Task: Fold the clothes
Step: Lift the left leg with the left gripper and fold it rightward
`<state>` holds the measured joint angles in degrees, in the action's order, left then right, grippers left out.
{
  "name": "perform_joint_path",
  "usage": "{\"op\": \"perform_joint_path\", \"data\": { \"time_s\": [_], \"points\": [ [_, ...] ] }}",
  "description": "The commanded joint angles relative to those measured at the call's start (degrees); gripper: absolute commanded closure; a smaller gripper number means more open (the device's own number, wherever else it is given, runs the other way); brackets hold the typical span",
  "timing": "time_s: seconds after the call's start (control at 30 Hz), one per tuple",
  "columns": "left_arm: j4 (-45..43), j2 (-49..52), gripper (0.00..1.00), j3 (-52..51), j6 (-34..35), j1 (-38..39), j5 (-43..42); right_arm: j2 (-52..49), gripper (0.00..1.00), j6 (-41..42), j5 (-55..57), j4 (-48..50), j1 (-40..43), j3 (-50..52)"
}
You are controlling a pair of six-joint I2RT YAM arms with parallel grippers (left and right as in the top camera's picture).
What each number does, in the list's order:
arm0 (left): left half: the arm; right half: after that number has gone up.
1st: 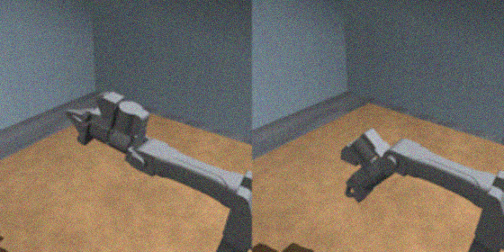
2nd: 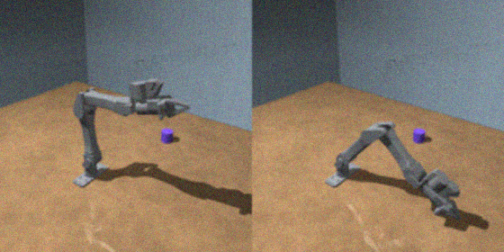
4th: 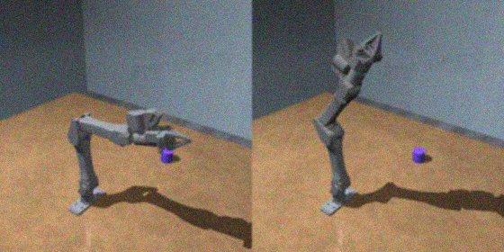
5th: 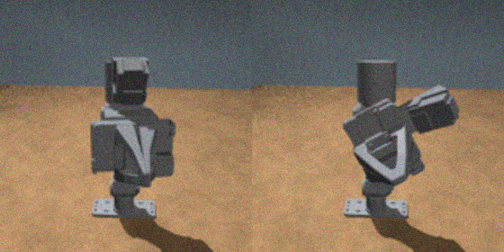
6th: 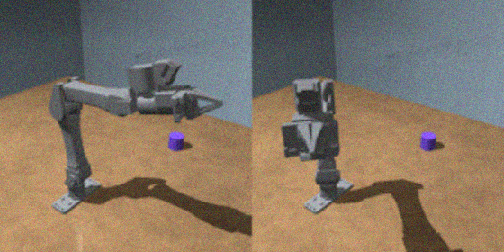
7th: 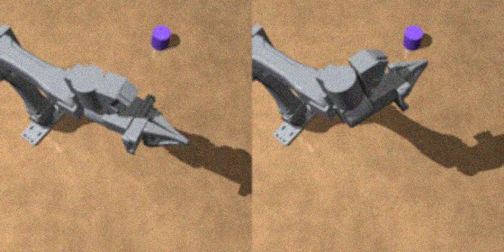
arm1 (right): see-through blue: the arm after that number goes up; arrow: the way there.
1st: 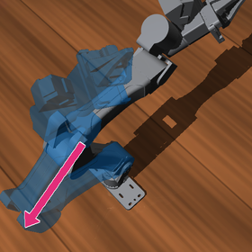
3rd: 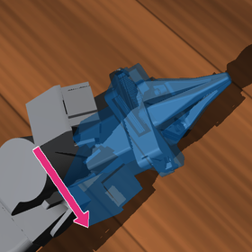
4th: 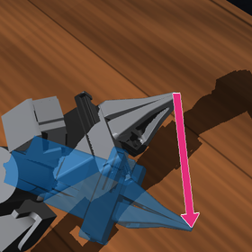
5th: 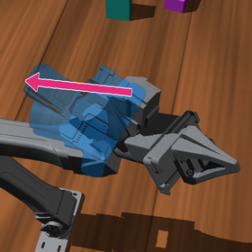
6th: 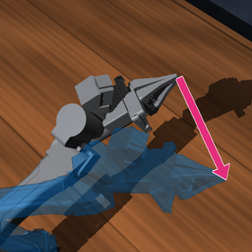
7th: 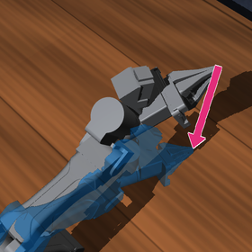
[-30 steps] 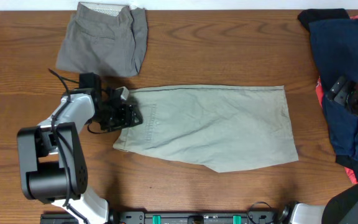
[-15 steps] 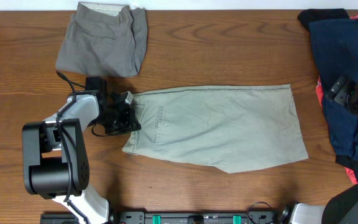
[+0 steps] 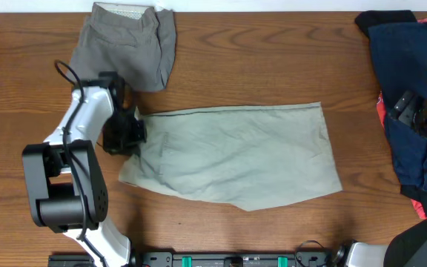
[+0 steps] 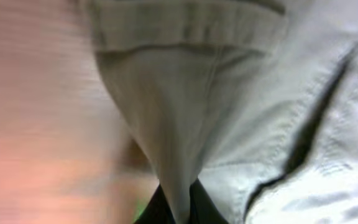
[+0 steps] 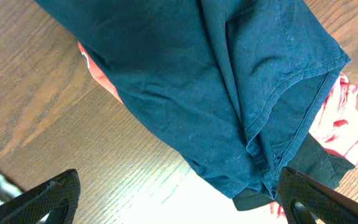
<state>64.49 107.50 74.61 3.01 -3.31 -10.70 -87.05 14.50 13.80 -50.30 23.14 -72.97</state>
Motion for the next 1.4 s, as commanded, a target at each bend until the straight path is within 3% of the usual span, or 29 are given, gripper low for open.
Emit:
{"op": "perform_joint_path", "data": {
  "time_s": [0.0, 0.23, 0.5, 0.7, 0.97, 1.37],
  "points": [
    [3.87, 0.17, 0.94, 6.21, 1.86, -0.31, 4.15, 0.46, 0.01, 0.70, 0.76, -0.09, 0.48, -0.15],
    [11.10, -3.13, 0.94, 15.23, 2.27, -0.31, 4.68, 0.46, 0.01, 0.70, 0.76, -0.09, 0.48, -0.15],
    [19.50, -10.56, 0.94, 22.43, 4.81, -0.37, 15.15, 0.46, 0.01, 0.70, 0.76, -0.09, 0.48, -0.15],
    [25.77, -11.72, 0.94, 29.86, 4.59, -0.35, 16.74, 0.46, 0.01, 0.70, 0.76, -0.09, 0.48, -0.15],
    [25.83, -11.72, 0.94, 31.50, 4.59, 1.01, 7.72, 0.46, 0.01, 0.70, 0.76, -0.09, 0.48, -0.15],
    [20.17, -11.69, 0.94, 31.50, 8.50, 12.02, 5.70, 0.46, 0.01, 0.70, 0.76, -0.09, 0.48, -0.15]
  ]
}}
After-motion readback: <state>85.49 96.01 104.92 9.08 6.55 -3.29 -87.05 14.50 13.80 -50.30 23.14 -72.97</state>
